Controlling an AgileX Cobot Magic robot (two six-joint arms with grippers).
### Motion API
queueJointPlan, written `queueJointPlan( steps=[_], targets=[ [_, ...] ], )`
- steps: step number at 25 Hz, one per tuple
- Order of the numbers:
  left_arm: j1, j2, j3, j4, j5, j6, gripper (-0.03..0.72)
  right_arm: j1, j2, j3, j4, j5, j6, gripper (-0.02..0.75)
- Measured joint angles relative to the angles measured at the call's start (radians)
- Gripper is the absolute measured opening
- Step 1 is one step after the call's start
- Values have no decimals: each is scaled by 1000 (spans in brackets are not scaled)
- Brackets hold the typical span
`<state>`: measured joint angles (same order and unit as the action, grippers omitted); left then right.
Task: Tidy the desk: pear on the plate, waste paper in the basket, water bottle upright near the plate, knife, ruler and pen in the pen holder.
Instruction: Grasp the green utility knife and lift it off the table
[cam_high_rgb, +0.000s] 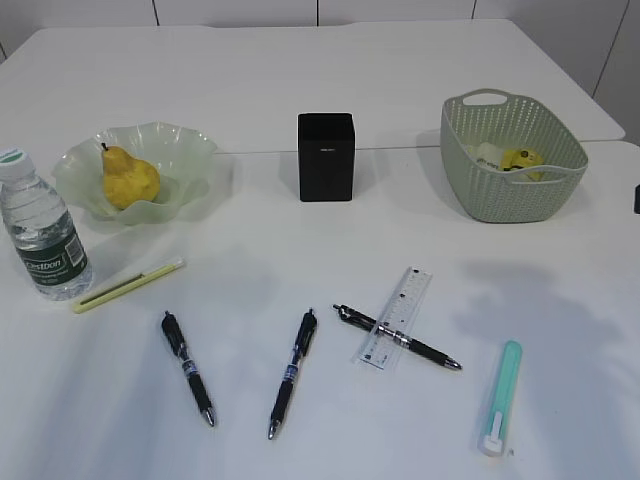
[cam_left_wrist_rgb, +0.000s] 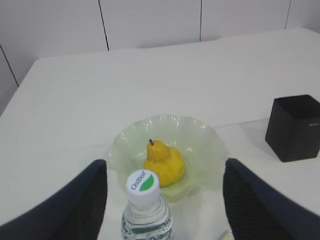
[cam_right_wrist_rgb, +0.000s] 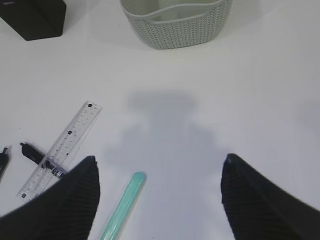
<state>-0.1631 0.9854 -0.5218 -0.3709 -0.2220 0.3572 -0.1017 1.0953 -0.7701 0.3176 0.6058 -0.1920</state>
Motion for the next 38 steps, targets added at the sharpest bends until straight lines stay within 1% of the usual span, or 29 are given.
queueJointPlan(
  steps=[5, 8, 12, 15, 17, 19, 22, 25, 28, 36, 38],
  targets=[
    [0, -16, 0, -6, -9, 1, 510, 0, 0, 0, 35, 23, 0, 586],
    [0, -16, 0, -34, -17, 1, 510, 0, 0, 0, 43, 37, 0, 586],
    [0, -16, 0, -189, -103, -21, 510, 0, 0, 0, 49, 73, 0, 586],
    [0, -16, 0, -322, -168, -71, 510, 0, 0, 0, 53, 91, 0, 586],
    [0, -16, 0, -369, -190, -83, 510, 0, 0, 0, 60, 103, 0, 586],
    [0, -16, 0, -383, -202, -87, 510, 0, 0, 0, 68, 117, 0, 586],
    [0, -21, 0, -385, -225, -89, 510, 0, 0, 0, 77, 124, 0, 586],
    [0, -21, 0, -355, -199, -91, 510, 0, 0, 0, 81, 140, 0, 586],
    [0, -32, 0, -333, -110, -91, 510, 0, 0, 0, 81, 176, 4, 586],
    [0, -90, 0, -231, 106, -77, 508, 0, 0, 0, 81, 255, 50, 586],
    [0, -102, 0, -181, 155, -73, 508, 0, 0, 0, 81, 286, 66, 586]
  ],
)
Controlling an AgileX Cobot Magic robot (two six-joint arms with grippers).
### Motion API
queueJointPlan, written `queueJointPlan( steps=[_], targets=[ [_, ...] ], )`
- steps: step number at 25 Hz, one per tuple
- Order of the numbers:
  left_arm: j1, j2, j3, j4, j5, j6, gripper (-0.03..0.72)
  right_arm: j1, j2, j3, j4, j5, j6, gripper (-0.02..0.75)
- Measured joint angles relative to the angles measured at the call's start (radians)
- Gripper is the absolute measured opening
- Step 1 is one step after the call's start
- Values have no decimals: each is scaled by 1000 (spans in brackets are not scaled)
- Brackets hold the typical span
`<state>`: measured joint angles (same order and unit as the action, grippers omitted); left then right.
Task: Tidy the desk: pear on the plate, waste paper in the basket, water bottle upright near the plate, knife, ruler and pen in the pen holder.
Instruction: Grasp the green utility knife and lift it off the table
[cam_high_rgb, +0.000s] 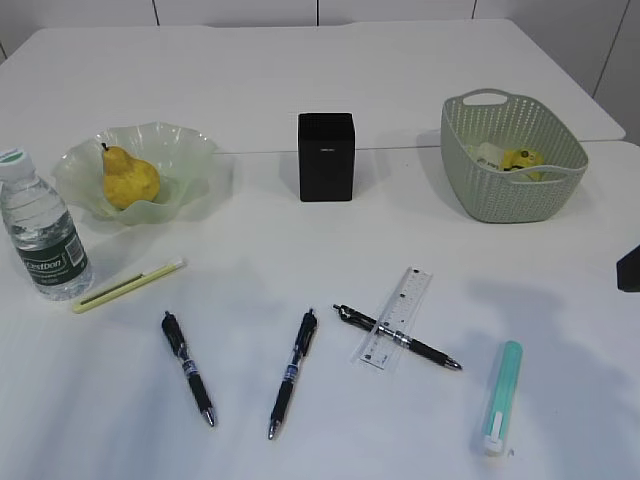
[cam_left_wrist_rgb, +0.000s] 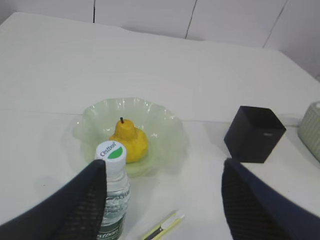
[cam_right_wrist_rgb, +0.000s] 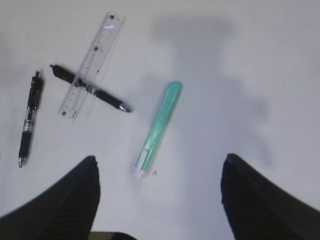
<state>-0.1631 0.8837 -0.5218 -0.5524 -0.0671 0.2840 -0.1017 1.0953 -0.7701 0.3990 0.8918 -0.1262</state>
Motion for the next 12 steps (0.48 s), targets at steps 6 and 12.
queueJointPlan(
  steps=[6, 12],
  targets=[
    [0, -55, 2, 89, 116, 2, 508, 0, 2, -2, 0, 57, 37, 586],
    [0, -74, 4, 106, 232, 3, 508, 0, 89, -2, 14, 152, 106, 586]
  ],
)
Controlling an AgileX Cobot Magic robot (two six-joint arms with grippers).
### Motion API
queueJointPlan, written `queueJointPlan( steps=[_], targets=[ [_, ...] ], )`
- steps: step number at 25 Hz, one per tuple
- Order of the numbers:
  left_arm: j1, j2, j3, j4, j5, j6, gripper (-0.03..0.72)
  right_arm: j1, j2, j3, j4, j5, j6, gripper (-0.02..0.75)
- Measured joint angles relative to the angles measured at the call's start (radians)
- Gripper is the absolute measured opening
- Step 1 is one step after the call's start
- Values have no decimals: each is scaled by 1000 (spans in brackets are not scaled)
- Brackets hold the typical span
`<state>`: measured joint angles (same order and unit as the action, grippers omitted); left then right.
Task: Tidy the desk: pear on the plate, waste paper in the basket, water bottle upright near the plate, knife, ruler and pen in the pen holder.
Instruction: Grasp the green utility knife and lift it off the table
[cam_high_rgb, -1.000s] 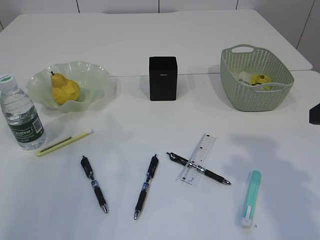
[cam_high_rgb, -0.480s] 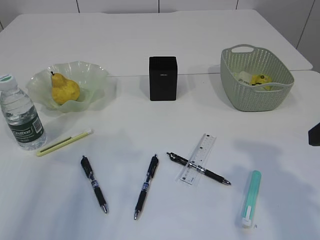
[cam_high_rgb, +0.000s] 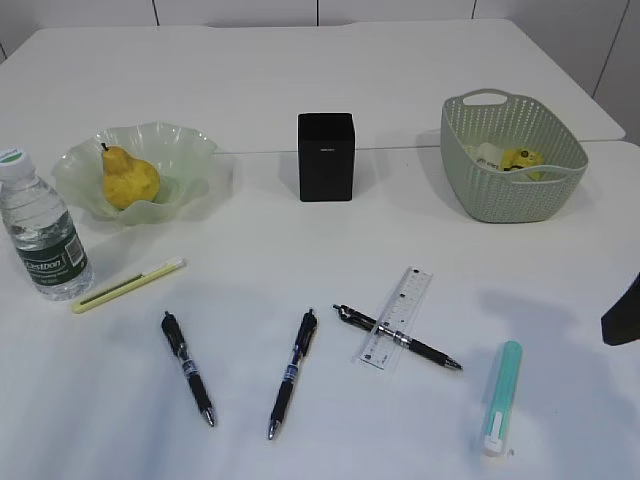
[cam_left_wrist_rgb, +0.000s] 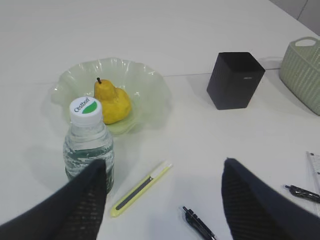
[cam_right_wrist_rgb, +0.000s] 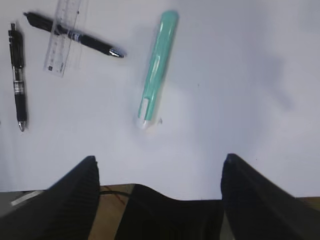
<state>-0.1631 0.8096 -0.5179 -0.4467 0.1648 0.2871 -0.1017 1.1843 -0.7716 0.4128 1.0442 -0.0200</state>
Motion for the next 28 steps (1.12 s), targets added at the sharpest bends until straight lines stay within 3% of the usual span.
queueJointPlan(
  steps=[6, 28],
  targets=[
    [0, -13, 0, 3, 47, 2, 501, 0, 26, 0, 72, 11, 9, 586],
    [0, -13, 0, 8, 132, 2, 481, 0, 108, -2, 107, 25, -15, 586]
  ],
)
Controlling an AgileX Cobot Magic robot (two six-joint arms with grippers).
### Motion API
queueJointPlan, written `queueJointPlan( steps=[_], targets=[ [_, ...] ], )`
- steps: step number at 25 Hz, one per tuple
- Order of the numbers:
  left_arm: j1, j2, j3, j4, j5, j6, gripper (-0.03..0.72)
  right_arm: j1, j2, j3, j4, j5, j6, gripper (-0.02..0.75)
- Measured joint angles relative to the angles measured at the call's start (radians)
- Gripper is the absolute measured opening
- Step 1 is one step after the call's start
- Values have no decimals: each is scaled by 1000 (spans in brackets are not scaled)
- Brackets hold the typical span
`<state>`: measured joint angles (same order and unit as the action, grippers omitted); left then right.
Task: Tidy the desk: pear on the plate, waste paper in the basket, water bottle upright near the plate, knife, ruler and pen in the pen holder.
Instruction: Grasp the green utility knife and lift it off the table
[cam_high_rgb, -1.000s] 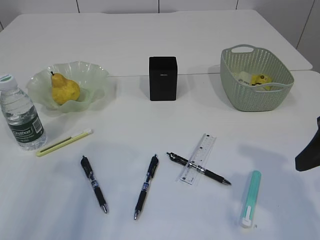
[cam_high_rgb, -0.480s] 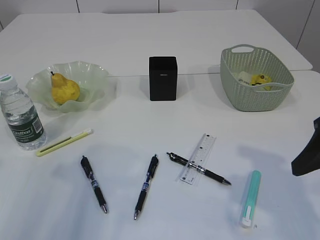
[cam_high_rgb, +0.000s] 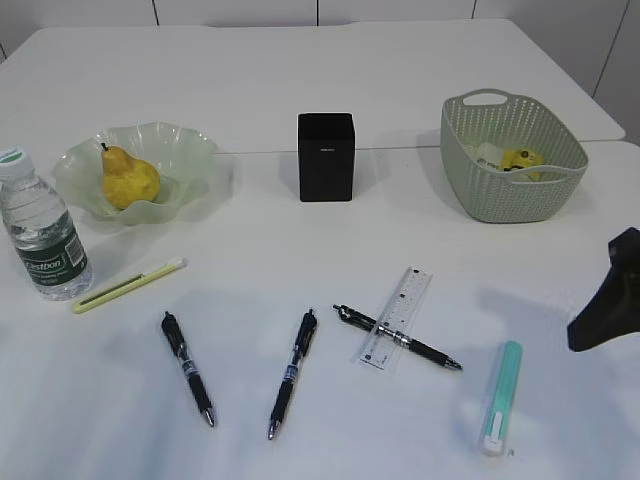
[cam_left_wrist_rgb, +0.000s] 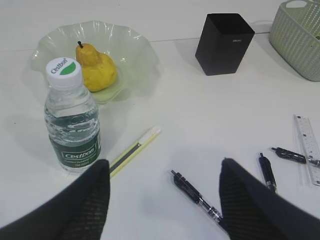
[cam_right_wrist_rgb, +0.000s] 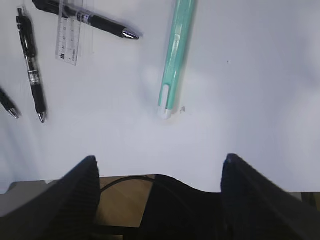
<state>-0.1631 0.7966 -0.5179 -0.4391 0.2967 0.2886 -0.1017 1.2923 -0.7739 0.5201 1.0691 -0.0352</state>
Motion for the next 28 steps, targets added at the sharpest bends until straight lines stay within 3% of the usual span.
queueJointPlan(
  steps=[9, 20, 28],
  targets=[
    [0, 0, 0, 0, 4, 0, 480, 7, 24, 0, 50, -77, 0, 586],
    [0, 0, 0, 0, 6, 0, 447, 94, 117, 0, 50, -96, 14, 586],
    [0, 0, 0, 0, 11, 0, 447, 94, 163, 0, 37, -135, 26, 586]
  ],
)
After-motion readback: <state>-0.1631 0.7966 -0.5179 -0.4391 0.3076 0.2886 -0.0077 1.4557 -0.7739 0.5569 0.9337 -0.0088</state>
